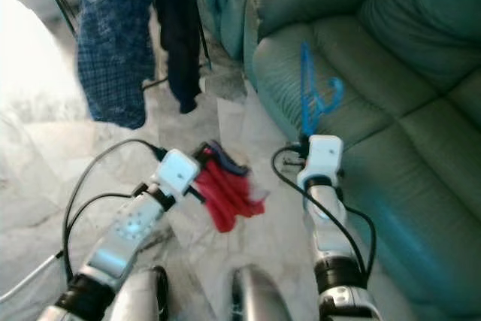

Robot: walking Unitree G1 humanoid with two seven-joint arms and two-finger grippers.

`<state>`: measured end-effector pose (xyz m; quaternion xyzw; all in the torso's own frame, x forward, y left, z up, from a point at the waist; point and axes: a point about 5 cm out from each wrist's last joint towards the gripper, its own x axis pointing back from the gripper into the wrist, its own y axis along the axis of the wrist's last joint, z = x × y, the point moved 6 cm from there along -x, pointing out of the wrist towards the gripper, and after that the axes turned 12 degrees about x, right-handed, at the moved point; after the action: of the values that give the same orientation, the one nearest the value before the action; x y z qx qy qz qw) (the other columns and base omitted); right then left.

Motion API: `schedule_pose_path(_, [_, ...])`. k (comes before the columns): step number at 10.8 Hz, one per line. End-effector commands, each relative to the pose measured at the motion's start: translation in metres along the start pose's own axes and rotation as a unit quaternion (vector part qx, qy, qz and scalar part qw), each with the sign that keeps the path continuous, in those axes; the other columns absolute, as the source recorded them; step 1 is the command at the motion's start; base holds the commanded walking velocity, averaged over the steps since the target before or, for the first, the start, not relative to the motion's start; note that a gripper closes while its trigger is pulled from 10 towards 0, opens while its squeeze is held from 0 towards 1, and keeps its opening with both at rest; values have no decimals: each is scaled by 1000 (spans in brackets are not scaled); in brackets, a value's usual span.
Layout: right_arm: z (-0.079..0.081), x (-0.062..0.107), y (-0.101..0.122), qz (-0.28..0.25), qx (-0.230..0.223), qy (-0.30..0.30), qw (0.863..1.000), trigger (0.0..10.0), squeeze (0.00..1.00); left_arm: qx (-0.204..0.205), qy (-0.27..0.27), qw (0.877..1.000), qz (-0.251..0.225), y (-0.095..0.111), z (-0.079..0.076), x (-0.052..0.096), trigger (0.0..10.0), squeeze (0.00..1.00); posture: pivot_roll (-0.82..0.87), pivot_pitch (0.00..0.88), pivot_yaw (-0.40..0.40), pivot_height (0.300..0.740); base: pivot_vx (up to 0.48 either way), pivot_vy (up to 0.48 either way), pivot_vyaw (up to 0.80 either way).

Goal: Hang hanger

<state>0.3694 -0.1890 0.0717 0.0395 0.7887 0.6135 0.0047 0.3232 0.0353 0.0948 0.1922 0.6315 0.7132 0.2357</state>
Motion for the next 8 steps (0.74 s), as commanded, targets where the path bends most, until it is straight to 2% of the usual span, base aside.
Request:
schedule_pose_path(1, [-8, 2, -7, 11, 1, -9, 1000, 10000, 0, 3, -18, 1000, -7, 4, -11, -1, 10000, 0, 13, 195, -59, 740, 0, -315, 0])
schedule_pose_path(3, [-6, 3, -8, 15, -5, -5, 1000, 10000, 0, 4, -19, 1000, -6, 4, -11, -1, 10000, 0, 12, 195, -61, 740, 0, -379, 0])
schedule_pose_path(5, [-2, 3, -8, 15, -10, 6, 1000, 10000, 0, 10, -24, 1000, -10, 5, -12, -1, 10000, 0, 11, 194, -60, 740, 0, 0, 0])
schedule_pose_path(8, [4, 5, -12, 21, -13, 20, 1000, 10000, 0, 0, -21, 1000, -3, 3, -6, -2, 10000, 0, 10, 196, -58, 740, 0, 0, 0])
